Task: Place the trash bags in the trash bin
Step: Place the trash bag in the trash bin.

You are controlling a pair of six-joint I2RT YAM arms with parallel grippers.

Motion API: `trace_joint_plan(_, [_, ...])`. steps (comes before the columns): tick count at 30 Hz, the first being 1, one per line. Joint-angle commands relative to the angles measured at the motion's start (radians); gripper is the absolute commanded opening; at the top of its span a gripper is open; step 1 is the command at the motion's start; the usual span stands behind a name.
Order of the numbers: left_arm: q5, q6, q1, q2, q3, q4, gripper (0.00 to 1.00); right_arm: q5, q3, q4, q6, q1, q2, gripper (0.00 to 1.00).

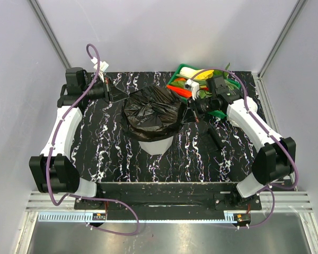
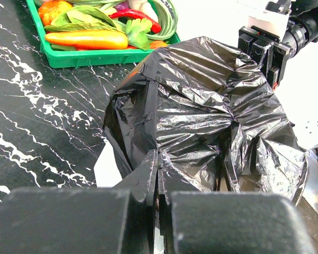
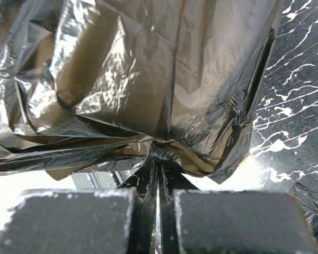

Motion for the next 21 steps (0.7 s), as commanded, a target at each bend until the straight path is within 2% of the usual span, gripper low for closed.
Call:
trace_joint_plan(1, [-0.017,0.048,0.006,0.004,0.044,0.001,0.00,-0.015,-0.024,0.033,-0.012,-0.003,-0.043,0.00])
trace_joint_plan(12, [-0.004,0.051,0.055,0.004,0.061,-0.009,0.00,-0.009,-0.077,0.062,-0.012,-0.003,-0.063,0.00])
trace_joint_plan(21, [-0.083,0.166,0.059,0.004,-0.007,-0.029,0.00,0.008,-0.099,0.074,-0.010,-0.001,-0.081,0.00])
